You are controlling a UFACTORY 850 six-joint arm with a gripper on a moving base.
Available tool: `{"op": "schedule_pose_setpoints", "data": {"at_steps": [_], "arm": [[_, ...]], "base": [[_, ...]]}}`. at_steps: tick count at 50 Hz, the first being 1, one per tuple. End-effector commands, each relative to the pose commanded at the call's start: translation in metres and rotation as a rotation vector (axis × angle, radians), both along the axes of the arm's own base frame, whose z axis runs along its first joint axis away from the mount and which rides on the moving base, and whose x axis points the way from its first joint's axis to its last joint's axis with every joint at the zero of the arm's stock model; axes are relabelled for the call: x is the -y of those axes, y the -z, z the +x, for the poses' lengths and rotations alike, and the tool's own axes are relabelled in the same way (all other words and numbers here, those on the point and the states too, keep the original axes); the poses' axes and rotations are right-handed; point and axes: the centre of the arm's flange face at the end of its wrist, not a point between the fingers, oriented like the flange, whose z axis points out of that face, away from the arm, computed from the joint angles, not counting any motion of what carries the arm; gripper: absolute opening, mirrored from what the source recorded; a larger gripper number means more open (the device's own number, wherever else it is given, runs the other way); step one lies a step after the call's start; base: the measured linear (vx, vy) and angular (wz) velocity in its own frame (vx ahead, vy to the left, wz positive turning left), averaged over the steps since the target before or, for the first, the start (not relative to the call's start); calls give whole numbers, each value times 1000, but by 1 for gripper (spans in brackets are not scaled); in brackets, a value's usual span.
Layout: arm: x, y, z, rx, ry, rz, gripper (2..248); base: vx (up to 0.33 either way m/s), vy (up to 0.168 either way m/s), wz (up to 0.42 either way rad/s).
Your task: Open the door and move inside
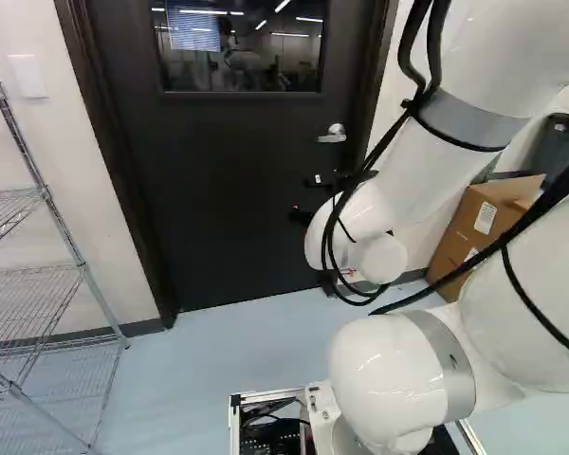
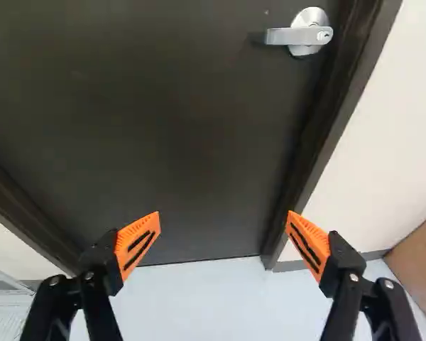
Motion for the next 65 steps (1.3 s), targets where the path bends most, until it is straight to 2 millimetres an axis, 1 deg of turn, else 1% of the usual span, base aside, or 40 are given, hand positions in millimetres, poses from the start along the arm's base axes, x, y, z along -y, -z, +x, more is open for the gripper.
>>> {"op": "schedule_pose_setpoints", "data": {"at_steps": [20, 42, 53, 65], "arm": [[0, 0, 0, 0, 0, 0, 247], [0, 0, 0, 0, 0, 0, 247], [0, -1, 2, 1, 0, 0, 247], [0, -9, 4, 30, 0, 0, 247]], "base": [[141, -5, 0], [100, 0, -15], [28, 0, -7], [-4, 0, 1]]}}
